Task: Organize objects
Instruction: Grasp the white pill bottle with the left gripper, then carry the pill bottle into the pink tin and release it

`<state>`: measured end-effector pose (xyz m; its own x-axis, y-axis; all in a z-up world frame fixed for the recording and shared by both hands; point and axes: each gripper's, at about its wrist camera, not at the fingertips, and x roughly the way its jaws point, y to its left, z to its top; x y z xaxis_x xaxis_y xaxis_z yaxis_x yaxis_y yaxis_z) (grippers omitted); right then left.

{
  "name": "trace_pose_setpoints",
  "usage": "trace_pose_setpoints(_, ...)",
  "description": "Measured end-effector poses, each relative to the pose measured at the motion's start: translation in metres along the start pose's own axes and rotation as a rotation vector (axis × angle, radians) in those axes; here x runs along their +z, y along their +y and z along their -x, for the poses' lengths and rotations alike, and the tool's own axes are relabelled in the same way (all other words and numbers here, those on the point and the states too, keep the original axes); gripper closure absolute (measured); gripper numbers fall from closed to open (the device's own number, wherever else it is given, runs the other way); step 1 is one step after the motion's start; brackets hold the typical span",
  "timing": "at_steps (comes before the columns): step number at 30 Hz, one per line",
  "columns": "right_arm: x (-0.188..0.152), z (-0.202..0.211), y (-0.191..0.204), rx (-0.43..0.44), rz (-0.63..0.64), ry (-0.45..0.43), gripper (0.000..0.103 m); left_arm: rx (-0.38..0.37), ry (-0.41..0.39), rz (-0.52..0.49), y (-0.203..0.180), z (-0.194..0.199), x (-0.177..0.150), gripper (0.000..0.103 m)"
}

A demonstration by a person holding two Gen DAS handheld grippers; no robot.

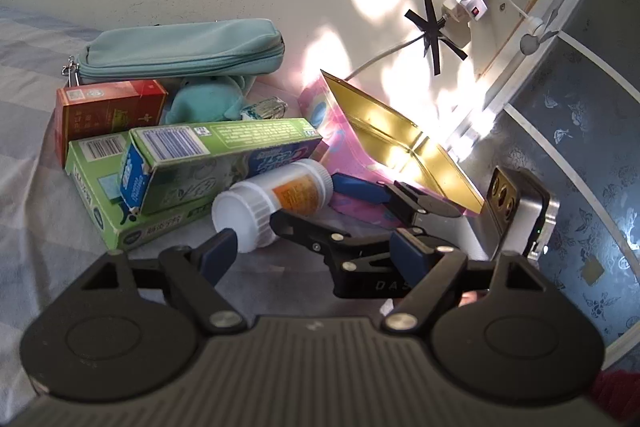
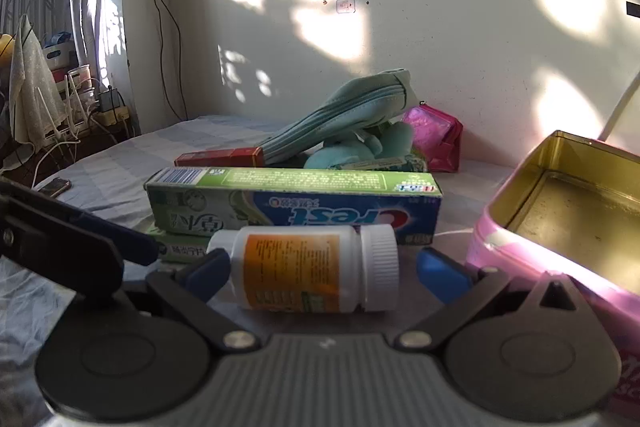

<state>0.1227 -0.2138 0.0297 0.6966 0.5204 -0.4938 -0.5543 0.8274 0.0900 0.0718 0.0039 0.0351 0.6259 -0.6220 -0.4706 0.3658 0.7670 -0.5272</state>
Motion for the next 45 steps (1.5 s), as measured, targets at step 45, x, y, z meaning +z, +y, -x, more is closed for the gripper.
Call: trace_pose_setpoints(45, -0.037, 0.13, -0.109, -0.592, -0.201, -0.299, 0.005, -0.025, 0.004, -0.326, -0.158, -0.163, 0.044, 0.031)
